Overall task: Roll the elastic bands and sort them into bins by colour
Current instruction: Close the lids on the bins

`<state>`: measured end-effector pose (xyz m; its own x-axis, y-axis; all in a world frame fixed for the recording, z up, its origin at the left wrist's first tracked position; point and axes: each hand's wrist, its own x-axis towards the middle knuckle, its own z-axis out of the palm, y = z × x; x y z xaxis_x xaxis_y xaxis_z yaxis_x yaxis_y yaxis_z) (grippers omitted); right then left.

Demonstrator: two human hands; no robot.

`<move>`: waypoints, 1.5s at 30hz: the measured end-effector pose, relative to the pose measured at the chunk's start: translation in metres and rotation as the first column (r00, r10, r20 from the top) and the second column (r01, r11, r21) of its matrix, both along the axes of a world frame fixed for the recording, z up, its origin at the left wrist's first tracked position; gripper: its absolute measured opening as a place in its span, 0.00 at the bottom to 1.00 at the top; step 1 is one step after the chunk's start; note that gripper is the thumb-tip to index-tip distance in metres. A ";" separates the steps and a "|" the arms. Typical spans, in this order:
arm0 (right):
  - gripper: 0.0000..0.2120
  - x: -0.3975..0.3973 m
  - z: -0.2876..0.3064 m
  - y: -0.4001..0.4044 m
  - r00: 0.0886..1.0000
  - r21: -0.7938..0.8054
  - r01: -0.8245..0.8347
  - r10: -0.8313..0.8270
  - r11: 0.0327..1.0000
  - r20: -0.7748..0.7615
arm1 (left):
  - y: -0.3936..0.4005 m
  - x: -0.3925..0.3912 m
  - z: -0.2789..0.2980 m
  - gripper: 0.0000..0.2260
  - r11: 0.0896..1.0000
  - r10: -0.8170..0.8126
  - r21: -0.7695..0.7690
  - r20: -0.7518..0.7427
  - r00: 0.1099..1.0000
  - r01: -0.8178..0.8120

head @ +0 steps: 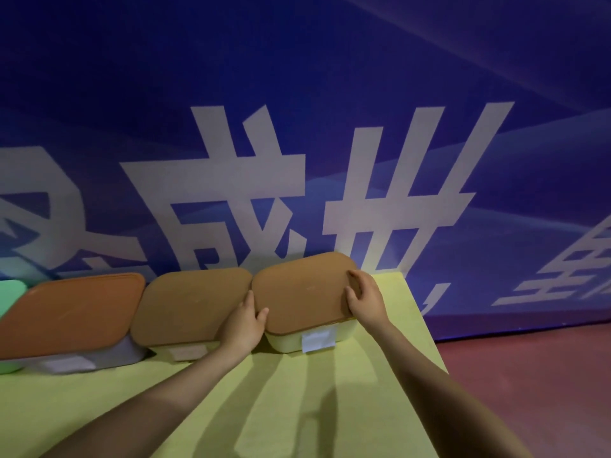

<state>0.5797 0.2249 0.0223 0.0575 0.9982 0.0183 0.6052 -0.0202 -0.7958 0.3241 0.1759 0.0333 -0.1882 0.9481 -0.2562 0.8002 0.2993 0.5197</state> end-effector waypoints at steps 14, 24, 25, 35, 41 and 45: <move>0.23 0.006 -0.027 -0.011 1.000 0.025 0.001 -0.001 1.000 -0.002 | 0.029 0.004 0.024 0.20 0.963 -0.151 0.129 -0.474 0.867 0.238; 0.20 -0.011 -0.025 -0.010 0.974 0.045 0.206 -0.201 0.977 -0.100 | 0.079 0.019 -0.004 0.22 0.991 -0.072 0.087 -0.323 0.944 0.105; 0.20 -0.013 -0.026 -0.010 0.967 0.040 0.239 -0.234 0.970 -0.098 | 0.083 0.017 -0.005 0.20 0.987 -0.074 0.110 -0.316 0.946 0.114; 0.19 -0.025 -0.029 0.002 0.900 -0.009 0.435 -0.435 0.901 -0.013 | 0.093 0.014 -0.018 0.13 0.950 -0.030 0.291 -0.280 0.959 0.115; 0.14 -0.028 -0.026 0.004 0.791 -0.034 0.583 -0.576 0.812 -0.208 | 0.100 0.023 -0.020 0.12 0.975 -0.105 0.201 0.030 0.994 0.097; 0.13 -0.022 -0.030 0.005 0.755 -0.068 0.615 -0.611 0.786 -0.236 | 0.103 0.022 -0.010 0.13 0.962 -0.126 0.252 0.082 0.989 0.102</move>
<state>0.5578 0.2299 -0.0081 0.6610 0.7477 -0.0636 0.2641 -0.3112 -0.9129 0.3466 0.2785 0.0233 -0.0614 0.9978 -0.0237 0.7642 0.0623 0.6419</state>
